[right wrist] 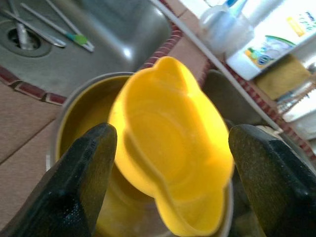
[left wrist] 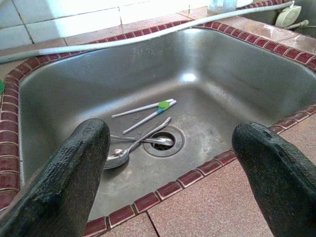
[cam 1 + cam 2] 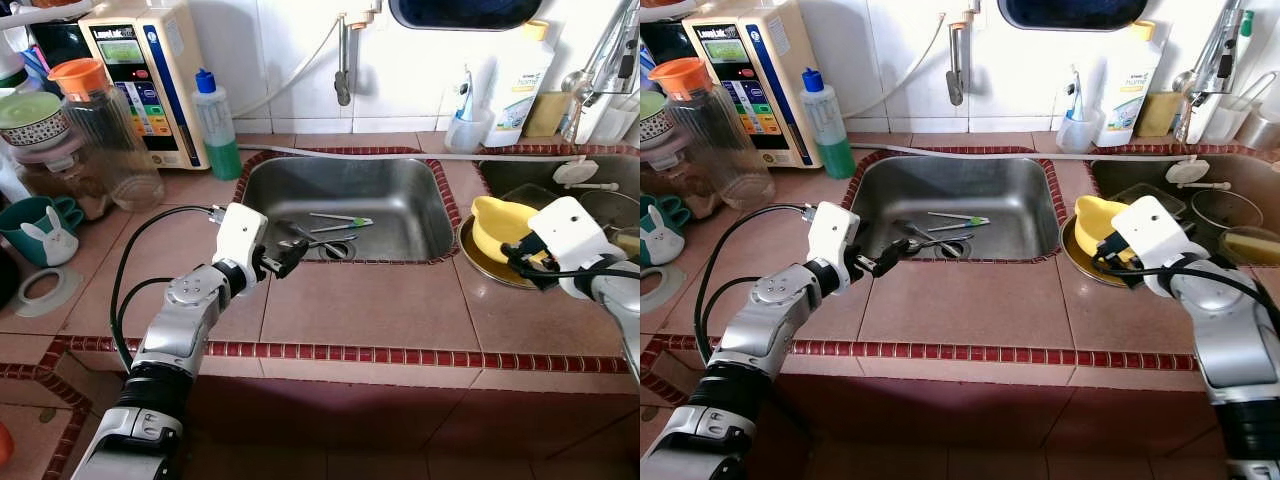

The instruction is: Kitchen organization

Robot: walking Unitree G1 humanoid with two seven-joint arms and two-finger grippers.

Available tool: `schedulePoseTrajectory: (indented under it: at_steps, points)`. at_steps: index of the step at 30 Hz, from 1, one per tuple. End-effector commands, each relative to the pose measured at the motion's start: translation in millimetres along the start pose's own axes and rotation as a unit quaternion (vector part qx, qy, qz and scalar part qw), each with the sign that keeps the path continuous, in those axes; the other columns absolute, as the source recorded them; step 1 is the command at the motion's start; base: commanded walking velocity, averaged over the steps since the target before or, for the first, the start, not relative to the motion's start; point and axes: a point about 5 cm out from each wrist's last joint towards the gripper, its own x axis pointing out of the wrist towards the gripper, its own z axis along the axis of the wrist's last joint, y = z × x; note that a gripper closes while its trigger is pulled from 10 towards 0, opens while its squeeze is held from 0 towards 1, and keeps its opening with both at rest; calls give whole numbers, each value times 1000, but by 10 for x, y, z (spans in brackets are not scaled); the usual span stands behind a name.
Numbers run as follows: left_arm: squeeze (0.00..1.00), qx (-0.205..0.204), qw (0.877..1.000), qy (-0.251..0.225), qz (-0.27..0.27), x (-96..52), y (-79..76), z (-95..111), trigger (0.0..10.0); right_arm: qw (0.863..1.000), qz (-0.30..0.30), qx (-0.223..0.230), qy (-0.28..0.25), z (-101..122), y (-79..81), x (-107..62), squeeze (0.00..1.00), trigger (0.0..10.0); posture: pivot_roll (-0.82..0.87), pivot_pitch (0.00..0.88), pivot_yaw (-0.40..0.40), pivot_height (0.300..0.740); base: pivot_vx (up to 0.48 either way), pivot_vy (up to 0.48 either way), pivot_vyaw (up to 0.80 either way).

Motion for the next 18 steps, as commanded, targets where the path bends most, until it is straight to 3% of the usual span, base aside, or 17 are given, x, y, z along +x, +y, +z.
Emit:
schedulePoseTrajectory:
  at_steps: [1, 15, 16, 18]
  points:
    - [0, 7, 1000, 0, -1, -16, 30, 36, 10000, 1000, 21, 0, -5, 22, 30, 30, 0, 10000, 100, 0, 84, 740, 0, 0, 0]
    - [0, 7, 1000, 2, -3, -28, 22, 32, 10000, 998, 53, 16, 26, -174, 85, 122, 0, 10000, 101, 0, 86, 740, 0, 0, 0]
    - [0, 7, 1000, 3, -4, -29, 21, 32, 10000, 998, 55, 22, 29, -193, 94, 135, 0, 6471, 102, 0, 86, 740, 0, 0, 0]
    - [0, 7, 1000, 3, -4, -30, 20, 31, 10000, 998, 57, 25, 30, -206, 100, 145, 0, 6471, 102, 0, 86, 740, 0, 0, 0]
